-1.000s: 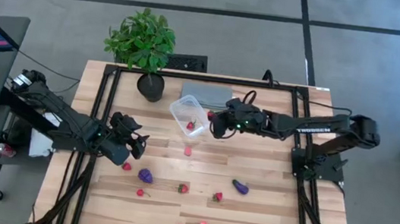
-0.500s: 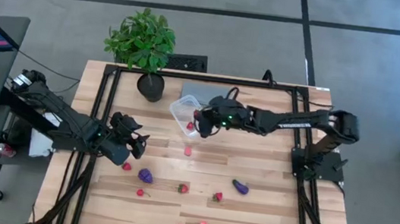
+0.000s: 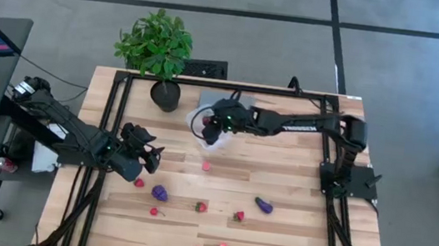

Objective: Pick and placing Produce into tupperware
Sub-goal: Put the red strawberry into the transparent bin

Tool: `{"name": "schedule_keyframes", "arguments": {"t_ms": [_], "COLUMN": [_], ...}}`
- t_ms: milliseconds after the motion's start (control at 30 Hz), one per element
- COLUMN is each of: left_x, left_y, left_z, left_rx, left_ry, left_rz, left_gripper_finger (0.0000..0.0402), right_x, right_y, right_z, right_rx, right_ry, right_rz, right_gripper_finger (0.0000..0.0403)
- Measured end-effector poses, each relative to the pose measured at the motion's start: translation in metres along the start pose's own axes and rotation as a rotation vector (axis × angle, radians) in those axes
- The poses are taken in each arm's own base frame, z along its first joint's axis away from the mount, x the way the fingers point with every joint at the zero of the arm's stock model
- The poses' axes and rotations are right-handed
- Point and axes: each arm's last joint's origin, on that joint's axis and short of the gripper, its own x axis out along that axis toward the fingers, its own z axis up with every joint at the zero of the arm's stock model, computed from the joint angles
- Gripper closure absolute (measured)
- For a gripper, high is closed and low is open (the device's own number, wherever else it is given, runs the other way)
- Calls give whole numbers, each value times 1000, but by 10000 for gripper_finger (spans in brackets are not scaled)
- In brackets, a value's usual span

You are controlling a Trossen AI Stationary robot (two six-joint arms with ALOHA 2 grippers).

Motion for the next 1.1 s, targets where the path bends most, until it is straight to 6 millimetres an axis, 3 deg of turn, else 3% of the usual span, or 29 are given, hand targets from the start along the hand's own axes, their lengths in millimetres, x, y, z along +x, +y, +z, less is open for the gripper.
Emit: {"name": "schedule_keyframes", "arguments": {"t_ms": [200, 1100], "left_x": [0, 0], "left_y": [0, 1], "left_z": [0, 1], "left_rx": [1, 8], "left_ry": [-10, -30], "left_rz": [6, 17], "left_gripper_finger": [171, 171], "right_x": [14, 14], "right_y": [-1, -8], "right_z": [1, 4], "right_rx": [-8, 19], "right_ry": [38, 51], "right_rz": [-18, -51], "right_gripper_finger": [230, 229]}}
